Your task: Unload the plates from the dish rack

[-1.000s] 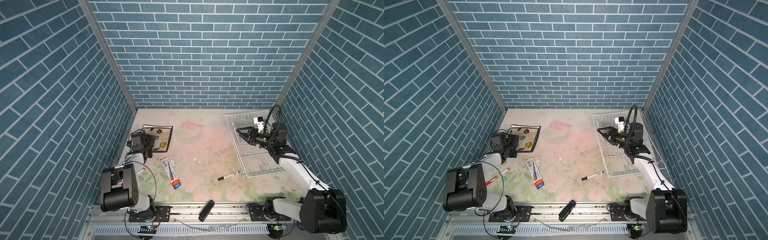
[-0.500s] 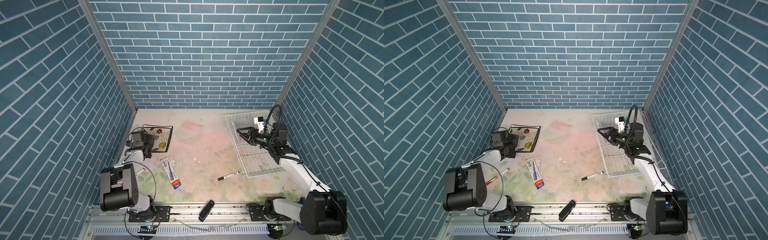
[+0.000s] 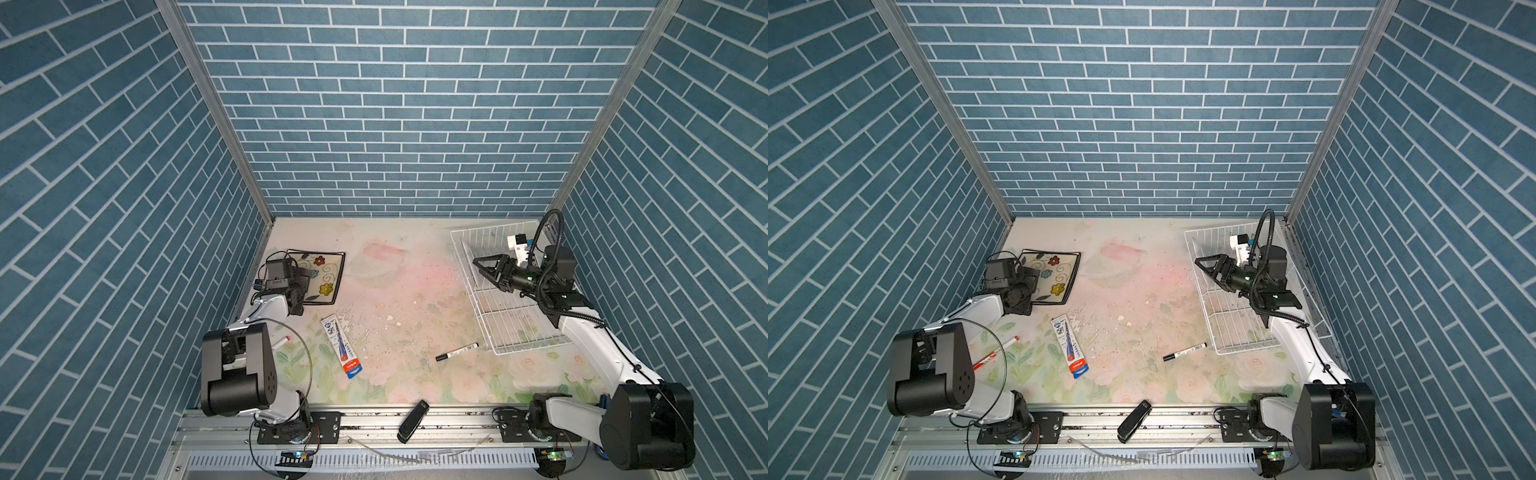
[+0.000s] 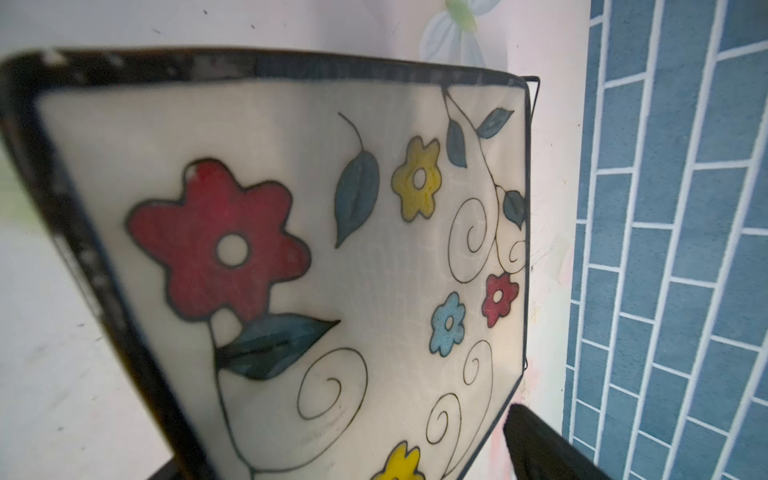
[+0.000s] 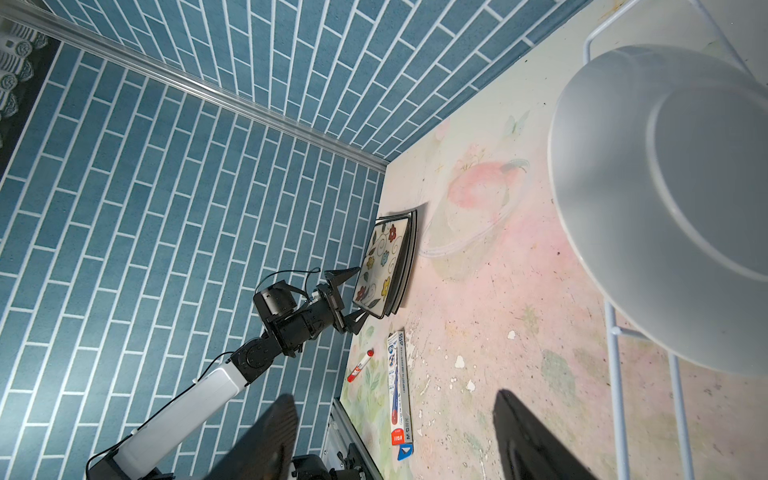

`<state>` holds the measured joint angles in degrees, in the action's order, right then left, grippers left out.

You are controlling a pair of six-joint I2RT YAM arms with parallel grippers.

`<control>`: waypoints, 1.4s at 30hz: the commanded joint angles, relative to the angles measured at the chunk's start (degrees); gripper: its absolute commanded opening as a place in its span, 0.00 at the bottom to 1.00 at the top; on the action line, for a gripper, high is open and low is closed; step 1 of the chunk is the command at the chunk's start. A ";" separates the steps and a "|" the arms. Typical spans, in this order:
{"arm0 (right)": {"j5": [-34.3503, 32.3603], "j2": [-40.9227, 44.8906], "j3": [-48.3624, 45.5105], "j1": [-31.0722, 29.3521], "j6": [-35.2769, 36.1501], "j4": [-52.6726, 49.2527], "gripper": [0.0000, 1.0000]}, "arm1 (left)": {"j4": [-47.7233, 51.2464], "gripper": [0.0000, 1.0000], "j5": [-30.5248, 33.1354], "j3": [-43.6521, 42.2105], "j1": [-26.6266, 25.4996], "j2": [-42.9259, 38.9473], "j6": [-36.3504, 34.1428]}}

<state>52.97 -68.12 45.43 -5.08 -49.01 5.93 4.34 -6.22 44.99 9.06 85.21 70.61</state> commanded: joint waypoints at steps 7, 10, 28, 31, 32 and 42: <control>-0.76 1.47 3.19 0.25 2.61 -0.53 0.76 | 3.61 1.00 2.08 3.71 -1.41 1.47 -1.96; -0.94 1.89 3.27 0.25 2.70 -0.89 0.76 | 4.66 1.00 2.90 4.13 -1.61 1.51 -2.13; -1.38 3.33 3.78 0.25 4.13 -3.80 0.76 | 8.87 1.00 3.81 5.08 -1.82 0.30 -2.42; -1.80 4.01 3.83 0.25 4.53 -5.23 0.76 | 9.09 1.00 4.72 3.86 -1.97 -1.17 -2.15; -1.88 4.17 3.94 0.23 4.75 -5.67 0.76 | 9.02 1.00 4.85 3.42 -1.95 -1.55 -2.06; -3.36 7.61 4.66 0.32 6.41 -10.73 0.76 | 10.11 1.00 4.91 1.17 -2.35 -5.12 -2.60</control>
<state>51.03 -62.35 46.59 -5.06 -45.98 -2.33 12.99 -2.55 47.24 7.42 82.35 68.86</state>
